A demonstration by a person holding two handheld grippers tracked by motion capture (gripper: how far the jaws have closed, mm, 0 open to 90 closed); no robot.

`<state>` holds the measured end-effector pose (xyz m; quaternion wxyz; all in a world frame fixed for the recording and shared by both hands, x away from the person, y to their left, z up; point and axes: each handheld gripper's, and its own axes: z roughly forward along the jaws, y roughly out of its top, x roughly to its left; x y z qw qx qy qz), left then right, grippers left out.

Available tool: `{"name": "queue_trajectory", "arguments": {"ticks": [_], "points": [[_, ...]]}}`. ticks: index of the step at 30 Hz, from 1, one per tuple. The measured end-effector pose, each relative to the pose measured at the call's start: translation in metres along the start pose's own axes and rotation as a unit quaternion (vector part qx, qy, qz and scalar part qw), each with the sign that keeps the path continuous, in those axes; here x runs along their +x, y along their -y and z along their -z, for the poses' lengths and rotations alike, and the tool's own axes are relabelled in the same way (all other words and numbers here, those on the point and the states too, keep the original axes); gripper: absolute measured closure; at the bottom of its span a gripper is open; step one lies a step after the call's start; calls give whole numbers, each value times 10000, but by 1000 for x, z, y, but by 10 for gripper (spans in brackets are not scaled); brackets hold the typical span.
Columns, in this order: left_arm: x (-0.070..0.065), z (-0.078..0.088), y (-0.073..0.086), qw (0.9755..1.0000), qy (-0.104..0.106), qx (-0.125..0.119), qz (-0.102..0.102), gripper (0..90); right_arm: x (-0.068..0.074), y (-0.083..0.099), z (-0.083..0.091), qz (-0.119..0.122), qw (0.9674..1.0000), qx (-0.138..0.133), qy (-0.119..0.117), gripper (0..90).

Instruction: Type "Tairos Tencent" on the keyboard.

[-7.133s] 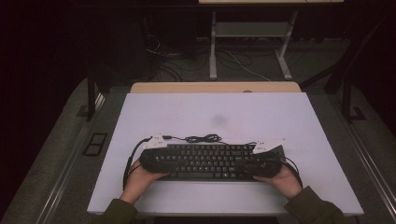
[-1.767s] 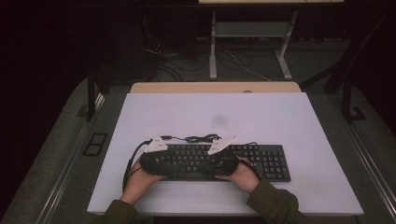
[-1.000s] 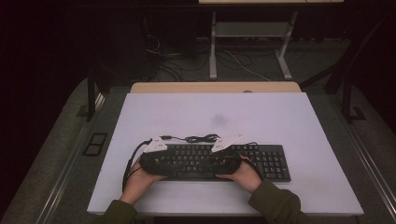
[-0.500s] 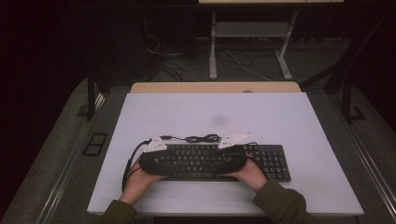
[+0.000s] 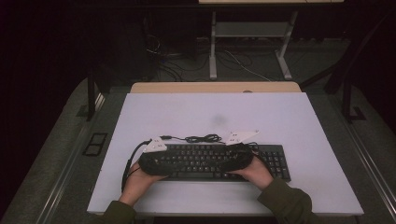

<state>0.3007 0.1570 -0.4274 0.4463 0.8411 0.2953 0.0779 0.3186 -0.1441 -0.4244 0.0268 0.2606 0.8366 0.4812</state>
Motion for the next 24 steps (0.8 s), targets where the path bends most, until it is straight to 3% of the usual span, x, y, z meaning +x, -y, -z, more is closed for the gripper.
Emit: {"name": "queue_trajectory", "arguments": {"ticks": [15, 18, 24], "points": [[-5, 1, -2, 9991, 353, 163, -151, 829, -13, 4, 11, -114, 9994, -172, 261, 294], [-5, 1, -3, 9989, 397, 179, -182, 884, -14, 4, 12, -123, 9994, -188, 260, 284], [-7, 0, -3, 9985, 435, 260, -229, 890, -17, 4, 12, -146, 9992, -213, 301, 267]]}}
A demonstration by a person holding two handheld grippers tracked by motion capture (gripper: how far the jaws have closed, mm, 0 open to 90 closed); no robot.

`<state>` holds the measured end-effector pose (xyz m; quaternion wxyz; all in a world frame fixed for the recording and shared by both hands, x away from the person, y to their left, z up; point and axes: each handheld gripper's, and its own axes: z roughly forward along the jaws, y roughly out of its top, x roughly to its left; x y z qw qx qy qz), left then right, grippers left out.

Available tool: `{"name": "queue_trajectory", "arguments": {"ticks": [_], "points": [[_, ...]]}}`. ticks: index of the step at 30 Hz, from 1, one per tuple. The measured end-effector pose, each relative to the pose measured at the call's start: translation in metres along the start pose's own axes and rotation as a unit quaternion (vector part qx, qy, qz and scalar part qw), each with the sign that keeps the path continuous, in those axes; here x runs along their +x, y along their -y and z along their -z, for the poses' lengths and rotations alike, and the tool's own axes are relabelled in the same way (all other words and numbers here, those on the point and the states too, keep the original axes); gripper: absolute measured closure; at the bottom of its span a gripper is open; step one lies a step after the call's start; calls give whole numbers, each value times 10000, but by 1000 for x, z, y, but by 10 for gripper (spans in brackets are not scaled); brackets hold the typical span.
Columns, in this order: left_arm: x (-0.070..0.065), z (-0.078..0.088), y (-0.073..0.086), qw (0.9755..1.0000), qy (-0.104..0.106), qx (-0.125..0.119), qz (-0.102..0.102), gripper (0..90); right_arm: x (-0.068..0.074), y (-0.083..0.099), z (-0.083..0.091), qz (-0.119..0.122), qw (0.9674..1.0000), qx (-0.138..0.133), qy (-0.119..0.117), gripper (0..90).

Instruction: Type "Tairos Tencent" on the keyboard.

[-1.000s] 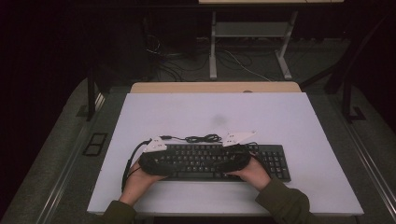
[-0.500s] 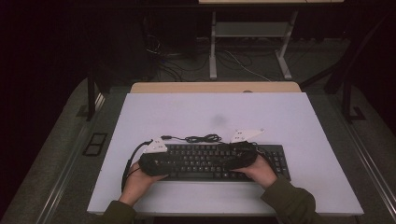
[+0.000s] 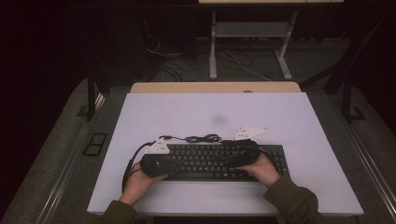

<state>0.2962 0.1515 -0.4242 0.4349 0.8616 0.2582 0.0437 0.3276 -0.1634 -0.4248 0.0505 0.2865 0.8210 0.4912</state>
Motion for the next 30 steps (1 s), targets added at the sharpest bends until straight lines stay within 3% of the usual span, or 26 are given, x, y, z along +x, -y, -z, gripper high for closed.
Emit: {"name": "queue_trajectory", "arguments": {"ticks": [13, 30], "points": [[-2, -7, 2, 9999, 1, 160, -62, 890, -1, -1, 2, 6, 9999, -34, 116, 238], [-2, -11, 3, 9995, -32, 290, -120, 889, 0, -1, 2, 7, 9999, -46, 104, 238]]}}
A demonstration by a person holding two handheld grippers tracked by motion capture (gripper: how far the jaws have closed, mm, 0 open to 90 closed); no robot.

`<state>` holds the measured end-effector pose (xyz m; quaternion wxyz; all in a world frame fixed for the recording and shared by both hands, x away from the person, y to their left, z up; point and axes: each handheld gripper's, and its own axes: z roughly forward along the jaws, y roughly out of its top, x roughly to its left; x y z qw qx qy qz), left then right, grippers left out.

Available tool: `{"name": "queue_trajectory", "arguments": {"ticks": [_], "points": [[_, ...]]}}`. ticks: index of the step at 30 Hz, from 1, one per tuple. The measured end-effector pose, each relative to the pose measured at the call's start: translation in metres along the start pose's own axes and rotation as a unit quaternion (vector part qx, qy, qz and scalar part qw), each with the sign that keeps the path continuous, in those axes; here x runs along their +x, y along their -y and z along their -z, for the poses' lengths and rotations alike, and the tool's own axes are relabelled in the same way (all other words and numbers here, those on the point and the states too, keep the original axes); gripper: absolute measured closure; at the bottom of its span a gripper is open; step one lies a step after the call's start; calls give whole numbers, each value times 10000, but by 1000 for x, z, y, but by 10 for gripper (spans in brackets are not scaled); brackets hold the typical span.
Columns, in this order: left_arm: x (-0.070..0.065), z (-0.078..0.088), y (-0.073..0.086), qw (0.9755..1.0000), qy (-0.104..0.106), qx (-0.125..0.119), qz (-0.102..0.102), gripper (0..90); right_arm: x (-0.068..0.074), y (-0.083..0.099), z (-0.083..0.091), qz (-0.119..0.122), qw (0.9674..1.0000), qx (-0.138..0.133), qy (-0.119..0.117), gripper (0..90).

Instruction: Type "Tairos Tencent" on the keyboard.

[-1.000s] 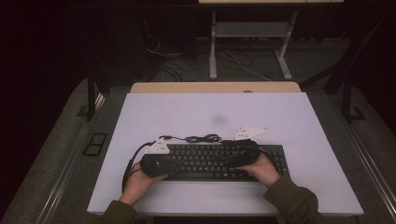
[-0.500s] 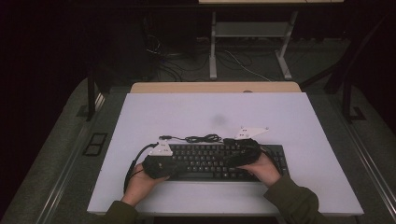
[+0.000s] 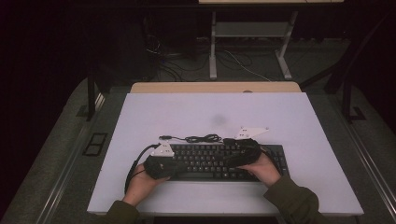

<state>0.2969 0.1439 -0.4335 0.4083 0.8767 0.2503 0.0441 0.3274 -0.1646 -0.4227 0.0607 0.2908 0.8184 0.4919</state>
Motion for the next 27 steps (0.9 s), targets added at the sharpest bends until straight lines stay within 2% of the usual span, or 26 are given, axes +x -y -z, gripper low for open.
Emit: {"name": "queue_trajectory", "arguments": {"ticks": [27], "points": [[0, 0, 0, 10000, -63, 9, -16, 890, 0, -1, 1, 1, 10000, -11, 9, 238]]}}
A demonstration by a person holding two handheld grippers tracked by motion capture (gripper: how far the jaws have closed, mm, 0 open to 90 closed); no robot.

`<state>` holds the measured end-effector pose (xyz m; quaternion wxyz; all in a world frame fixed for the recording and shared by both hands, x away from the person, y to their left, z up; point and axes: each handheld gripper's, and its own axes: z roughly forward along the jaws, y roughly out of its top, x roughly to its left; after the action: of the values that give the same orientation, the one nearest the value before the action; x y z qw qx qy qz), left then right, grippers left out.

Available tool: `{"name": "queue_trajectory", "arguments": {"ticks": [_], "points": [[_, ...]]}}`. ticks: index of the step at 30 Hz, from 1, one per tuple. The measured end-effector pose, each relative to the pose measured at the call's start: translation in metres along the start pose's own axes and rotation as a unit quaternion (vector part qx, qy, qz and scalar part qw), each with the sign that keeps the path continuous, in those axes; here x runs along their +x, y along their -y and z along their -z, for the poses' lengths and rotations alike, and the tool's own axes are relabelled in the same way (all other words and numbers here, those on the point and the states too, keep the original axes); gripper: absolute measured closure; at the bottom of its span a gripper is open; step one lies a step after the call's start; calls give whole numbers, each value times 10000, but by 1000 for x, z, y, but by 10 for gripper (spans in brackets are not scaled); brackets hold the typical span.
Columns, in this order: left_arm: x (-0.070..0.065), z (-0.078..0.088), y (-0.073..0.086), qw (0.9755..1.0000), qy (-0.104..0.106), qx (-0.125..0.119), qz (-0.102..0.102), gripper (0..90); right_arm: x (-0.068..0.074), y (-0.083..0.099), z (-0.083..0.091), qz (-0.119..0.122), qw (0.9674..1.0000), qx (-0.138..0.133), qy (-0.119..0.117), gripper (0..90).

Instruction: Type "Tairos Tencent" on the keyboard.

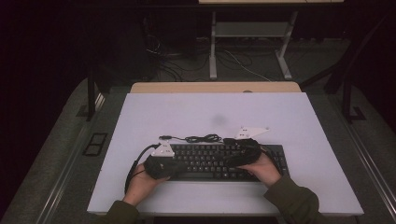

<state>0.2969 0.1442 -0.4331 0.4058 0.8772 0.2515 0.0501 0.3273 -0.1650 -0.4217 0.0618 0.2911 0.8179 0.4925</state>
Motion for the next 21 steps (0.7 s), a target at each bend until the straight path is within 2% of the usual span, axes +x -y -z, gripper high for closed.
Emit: {"name": "queue_trajectory", "arguments": {"ticks": [21], "points": [[3, 7, -3, 9998, -95, -167, 51, 891, 0, 0, 0, -2, 10000, 10, -5, 238]]}}
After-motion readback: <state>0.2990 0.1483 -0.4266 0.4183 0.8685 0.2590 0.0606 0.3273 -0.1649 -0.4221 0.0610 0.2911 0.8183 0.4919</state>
